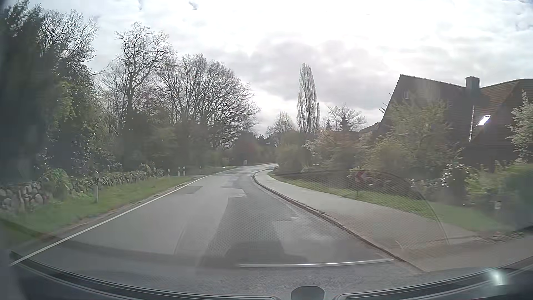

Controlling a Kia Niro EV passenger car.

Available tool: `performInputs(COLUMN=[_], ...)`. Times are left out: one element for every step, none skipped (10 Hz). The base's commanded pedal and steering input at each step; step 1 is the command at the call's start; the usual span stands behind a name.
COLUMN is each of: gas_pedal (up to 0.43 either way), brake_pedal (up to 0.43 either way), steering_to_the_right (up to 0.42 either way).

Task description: Follow the waypoints while adhering to traffic rules and regulations

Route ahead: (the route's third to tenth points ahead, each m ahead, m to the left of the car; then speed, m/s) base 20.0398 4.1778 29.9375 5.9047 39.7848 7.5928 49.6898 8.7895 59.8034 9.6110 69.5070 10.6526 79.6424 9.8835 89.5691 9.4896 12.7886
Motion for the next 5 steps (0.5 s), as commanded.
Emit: performInputs(gas_pedal=[0.177, 0.177, 0.177, 0.177, 0.177], brake_pedal=[0.000, 0.006, 0.000, 0.000, 0.000], steering_to_the_right=[-0.078, -0.071, -0.063, -0.055, -0.048])
